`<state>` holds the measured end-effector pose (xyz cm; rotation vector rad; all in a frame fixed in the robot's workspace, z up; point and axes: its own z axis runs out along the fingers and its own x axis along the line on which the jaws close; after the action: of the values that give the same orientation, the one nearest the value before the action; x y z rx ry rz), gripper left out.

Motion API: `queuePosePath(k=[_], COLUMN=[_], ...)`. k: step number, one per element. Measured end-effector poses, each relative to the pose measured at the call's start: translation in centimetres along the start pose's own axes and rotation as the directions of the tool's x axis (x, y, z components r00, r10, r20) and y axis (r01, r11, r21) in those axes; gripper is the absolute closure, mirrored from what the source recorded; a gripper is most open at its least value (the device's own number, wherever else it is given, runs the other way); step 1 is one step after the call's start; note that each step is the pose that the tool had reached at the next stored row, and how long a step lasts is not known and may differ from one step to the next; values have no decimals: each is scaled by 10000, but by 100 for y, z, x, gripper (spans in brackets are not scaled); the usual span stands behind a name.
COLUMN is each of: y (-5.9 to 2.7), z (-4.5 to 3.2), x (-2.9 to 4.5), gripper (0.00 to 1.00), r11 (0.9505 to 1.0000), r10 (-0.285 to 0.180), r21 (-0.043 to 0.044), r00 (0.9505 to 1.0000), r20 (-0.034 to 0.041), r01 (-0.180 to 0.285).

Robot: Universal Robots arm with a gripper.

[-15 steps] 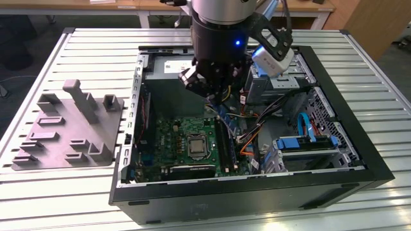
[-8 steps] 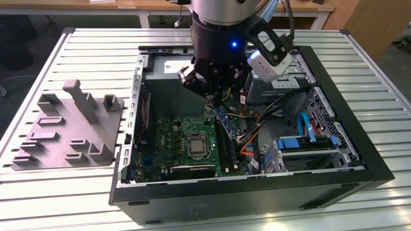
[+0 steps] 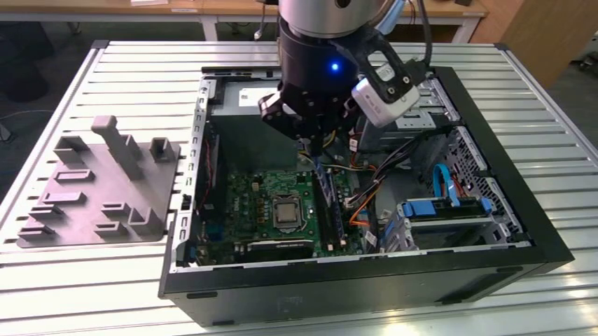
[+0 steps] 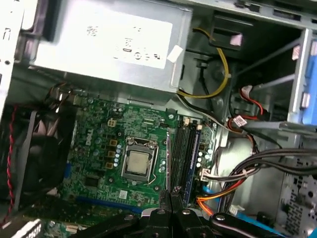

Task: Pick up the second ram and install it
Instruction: 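Insert the second ram into the second slot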

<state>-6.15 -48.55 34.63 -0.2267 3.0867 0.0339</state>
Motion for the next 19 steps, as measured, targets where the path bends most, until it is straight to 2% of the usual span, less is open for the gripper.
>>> queuePosePath(k=[5,11,19], y=[-1,0,-2], z=[5,6,90], x=[1,0,5], gripper=[89,89,89], r11=[9967,9965,9973], r10=[812,832,736], r21=[38,41,-25], r00=[9967,9965,9973], r20=[16,17,24], r01=[-812,-832,-736])
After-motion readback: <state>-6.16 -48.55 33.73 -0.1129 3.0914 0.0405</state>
